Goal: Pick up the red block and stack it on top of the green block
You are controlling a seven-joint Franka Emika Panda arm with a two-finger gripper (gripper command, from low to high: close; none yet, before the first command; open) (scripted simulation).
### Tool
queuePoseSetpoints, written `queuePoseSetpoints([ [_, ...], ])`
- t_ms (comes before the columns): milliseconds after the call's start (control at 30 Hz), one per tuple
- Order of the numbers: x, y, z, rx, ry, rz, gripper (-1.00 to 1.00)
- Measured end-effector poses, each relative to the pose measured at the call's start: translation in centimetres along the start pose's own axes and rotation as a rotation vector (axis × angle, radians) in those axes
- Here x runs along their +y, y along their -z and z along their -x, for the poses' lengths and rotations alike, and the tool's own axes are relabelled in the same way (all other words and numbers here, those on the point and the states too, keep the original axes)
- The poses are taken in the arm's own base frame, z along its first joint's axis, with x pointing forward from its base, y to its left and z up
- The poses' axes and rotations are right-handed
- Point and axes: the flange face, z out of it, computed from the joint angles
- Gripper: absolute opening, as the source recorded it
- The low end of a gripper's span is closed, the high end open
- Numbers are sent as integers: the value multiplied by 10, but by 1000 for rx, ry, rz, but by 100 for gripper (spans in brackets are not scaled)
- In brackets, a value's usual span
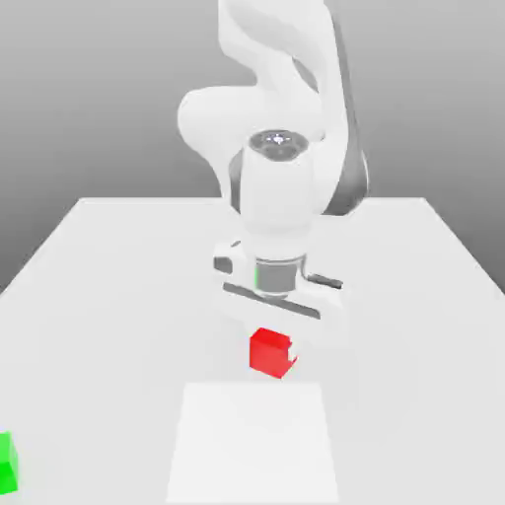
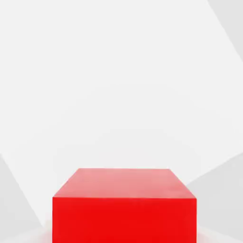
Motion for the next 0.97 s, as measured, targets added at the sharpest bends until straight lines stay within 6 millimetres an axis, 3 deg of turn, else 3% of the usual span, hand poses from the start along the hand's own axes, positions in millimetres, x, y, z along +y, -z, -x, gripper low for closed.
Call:
queuePoseSetpoints([
  [100,-21,8,-42,20,-29,7,-100],
  [233,-39,17,-121,39,-96,19,-100],
  [367,-54,25,-187,42,-110,27,-100],
  [500,-60,31,-251,31,-115,27,-100],
  [667,-49,35,-338,2,-127,8,-100],
  [733,-45,20,-355,-4,-127,1,-100],
  [800,-44,-9,-359,-5,-128,0,-100],
  [833,-44,-22,-360,-5,-128,0,100],
  [967,-44,-22,-360,-5,-128,0,100],
])
